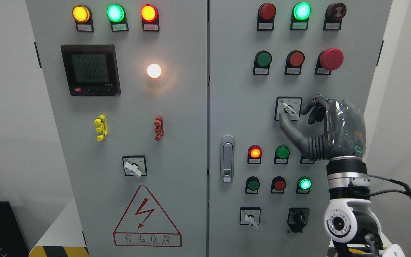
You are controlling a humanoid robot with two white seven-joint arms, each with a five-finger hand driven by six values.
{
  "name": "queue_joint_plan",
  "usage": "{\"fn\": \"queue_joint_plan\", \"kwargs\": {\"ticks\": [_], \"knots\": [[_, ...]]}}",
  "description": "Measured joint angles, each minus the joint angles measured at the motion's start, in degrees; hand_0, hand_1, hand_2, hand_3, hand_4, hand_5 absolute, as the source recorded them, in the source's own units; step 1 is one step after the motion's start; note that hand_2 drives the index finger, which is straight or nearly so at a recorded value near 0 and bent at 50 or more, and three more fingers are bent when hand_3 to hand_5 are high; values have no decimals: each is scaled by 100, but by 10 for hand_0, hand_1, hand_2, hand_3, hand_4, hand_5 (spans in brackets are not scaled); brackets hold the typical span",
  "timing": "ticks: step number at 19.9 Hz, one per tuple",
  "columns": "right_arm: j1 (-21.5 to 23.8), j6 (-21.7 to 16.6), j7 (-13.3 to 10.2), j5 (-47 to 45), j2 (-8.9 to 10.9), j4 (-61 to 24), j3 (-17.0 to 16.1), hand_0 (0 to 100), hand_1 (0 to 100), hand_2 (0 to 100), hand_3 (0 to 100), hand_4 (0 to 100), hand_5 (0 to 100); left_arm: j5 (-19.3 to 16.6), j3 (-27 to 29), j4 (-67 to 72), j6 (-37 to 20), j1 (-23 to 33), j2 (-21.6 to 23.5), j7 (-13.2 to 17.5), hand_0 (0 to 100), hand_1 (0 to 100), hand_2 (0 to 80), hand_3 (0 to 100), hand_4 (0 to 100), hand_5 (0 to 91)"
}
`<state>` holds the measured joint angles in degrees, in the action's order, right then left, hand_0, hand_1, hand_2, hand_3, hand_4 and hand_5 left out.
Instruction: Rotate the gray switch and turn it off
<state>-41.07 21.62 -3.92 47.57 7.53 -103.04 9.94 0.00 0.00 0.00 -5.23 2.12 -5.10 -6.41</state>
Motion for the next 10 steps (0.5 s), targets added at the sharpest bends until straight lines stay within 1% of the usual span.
{"fn": "queue_joint_plan", "kwargs": {"ticks": [10], "knots": [[-70,9,1,7,-20,65,46,162,389,631,859,824,991,0,0,0,0,-1,0,13,120,389,0,0,0,0]]}}
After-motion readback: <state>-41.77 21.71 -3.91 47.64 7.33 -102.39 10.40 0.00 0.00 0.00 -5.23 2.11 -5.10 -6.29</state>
